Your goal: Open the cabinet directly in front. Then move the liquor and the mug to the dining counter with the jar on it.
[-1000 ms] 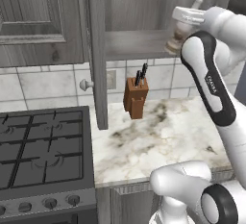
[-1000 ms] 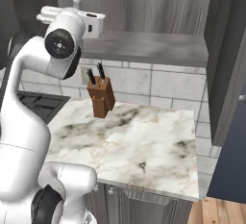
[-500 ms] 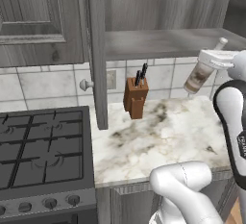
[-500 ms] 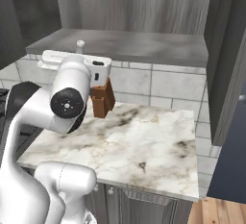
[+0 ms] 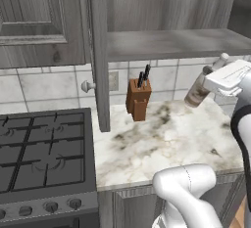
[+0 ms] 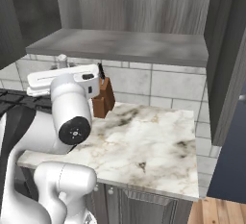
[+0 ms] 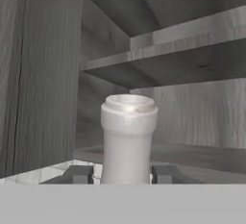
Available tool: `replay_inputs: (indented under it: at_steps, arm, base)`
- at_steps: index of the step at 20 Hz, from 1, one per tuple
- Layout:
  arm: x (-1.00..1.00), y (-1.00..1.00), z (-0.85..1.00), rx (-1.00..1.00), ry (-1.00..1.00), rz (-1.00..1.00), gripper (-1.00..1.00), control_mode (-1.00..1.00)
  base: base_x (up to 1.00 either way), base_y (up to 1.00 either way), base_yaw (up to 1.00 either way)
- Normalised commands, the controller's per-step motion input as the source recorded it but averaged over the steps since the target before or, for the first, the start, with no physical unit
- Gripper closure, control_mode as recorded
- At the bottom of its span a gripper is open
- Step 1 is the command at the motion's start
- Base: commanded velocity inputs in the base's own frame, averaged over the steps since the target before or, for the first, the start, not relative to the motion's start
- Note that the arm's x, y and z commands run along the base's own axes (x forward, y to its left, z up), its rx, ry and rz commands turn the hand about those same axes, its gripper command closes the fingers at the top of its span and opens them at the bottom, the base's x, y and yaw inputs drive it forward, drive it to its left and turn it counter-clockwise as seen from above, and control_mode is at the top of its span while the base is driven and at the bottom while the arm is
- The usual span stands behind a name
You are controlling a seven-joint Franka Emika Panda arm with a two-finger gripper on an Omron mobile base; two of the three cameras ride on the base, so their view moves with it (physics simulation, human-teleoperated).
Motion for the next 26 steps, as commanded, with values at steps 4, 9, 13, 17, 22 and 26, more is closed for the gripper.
replay_inputs:
  at_steps: [4,9,13,17,22,26]
  arm:
    - [0.00,0.00,0.00,0.00,-0.04,0.00,1.00,-1.00]
    - [-0.02,0.02,0.00,-0.01,0.00,0.01,1.00,-1.00]
    - [-0.01,0.00,0.00,0.00,0.00,0.00,1.00,1.00]
    - [0.00,0.00,0.00,0.00,0.00,0.00,1.00,1.00]
    - [0.00,0.00,0.00,0.00,0.00,0.00,1.00,1.00]
    - [0.00,0.00,0.00,0.00,0.00,0.00,1.00,1.00]
  base:
    - [0.00,0.00,0.00]
    - [0.00,0.00,0.00]
    - [-0.03,0.00,0.00]
    - [-0.31,0.00,0.21]
    - [-0.42,0.04,0.77]
    - [-0.06,0.00,0.96]
